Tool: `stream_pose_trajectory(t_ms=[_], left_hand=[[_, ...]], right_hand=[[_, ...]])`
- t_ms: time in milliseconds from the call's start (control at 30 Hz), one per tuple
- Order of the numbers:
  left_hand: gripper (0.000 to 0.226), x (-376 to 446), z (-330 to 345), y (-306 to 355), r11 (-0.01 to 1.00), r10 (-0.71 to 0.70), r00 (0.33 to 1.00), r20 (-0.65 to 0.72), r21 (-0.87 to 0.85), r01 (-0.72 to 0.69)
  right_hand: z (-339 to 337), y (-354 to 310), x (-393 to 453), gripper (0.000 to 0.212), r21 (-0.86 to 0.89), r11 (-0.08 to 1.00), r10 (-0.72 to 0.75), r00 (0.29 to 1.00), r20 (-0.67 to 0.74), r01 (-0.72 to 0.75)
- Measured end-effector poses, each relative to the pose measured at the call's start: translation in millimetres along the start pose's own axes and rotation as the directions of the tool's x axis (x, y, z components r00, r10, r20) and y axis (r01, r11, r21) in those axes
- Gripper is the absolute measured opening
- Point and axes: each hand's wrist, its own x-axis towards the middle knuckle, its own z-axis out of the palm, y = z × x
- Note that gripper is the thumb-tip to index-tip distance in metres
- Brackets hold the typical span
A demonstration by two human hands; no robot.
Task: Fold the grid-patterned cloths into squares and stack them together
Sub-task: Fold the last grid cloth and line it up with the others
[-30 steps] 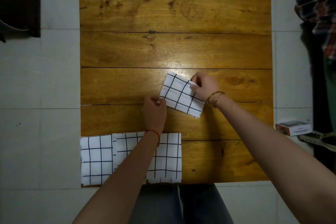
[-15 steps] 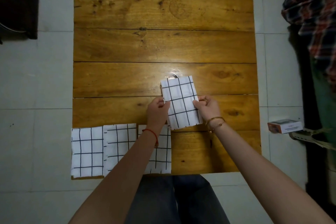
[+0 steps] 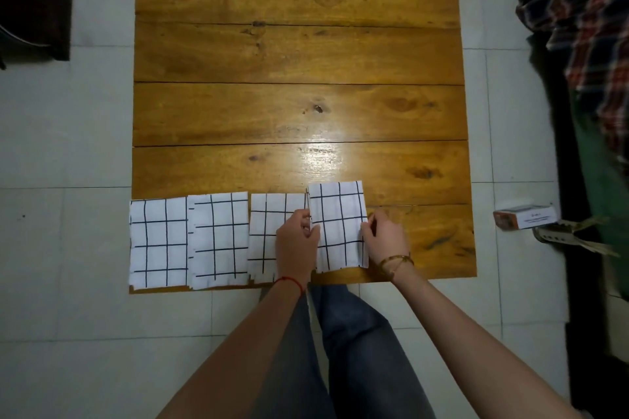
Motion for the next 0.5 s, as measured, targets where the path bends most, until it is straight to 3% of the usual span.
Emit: stream_pose_trajectory(t_ms=[200, 500], left_hand=[[0.033, -16, 4, -16, 0.999, 0.011, 0.997, 0.073, 0.036, -0.014], [0.035, -22, -10, -27, 1.0, 0.026, 0.99, 0.137, -0.013, -0.025]], right_hand=[[15, 11, -20, 0.018, -0.057, 0.998, 0.019, 1.0, -0.015, -0.02], [32, 11, -33, 0.011, 0.026, 0.993, 0.12, 0.987, -0.11, -0.118]])
